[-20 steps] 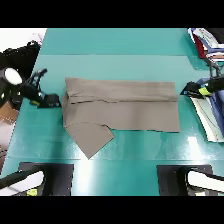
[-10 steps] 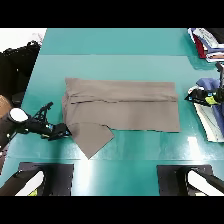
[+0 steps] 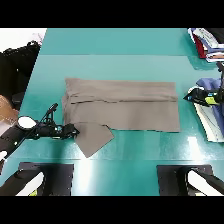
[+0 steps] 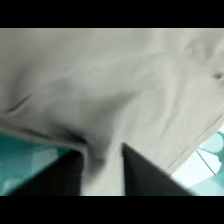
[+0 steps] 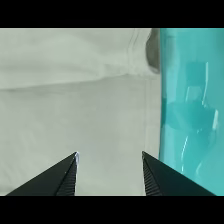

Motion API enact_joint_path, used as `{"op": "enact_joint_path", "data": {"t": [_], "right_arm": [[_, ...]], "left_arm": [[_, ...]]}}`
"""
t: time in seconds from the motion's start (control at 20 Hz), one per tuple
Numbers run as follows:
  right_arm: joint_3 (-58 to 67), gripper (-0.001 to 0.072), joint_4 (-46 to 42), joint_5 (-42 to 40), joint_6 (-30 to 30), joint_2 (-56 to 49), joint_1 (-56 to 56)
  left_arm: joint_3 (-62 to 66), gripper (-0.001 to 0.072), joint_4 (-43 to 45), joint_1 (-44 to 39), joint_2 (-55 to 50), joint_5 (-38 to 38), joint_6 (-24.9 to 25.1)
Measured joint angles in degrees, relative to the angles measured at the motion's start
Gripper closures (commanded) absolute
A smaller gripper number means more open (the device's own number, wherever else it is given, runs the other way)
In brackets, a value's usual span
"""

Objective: Fold the shirts.

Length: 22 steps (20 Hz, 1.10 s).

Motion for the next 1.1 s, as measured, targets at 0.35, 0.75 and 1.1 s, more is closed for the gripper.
{"op": "enact_joint_path", "data": {"t": [0.35, 0.75, 1.1], "right_arm": [[-13.4, 0.0202, -0.5, 5.4, -0.1, 4.2, -11.1], [-27.8, 0.0284, 3.5, 1.8, -1.9, 4.9, -19.1], [-29.4, 0.0641, 7.9, -4.7, -2.1, 1.4, -12.4]], "left_arm": [[2.2, 0.0682, -2.5, -2.7, 0.1, 1.7, 0.8], [3.8, 0.0682, -2.9, -3.0, 0.0, 2.0, 1.0], [3.9, 0.0683, -2.8, -3.0, 0.1, 2.0, 1.0]]}}
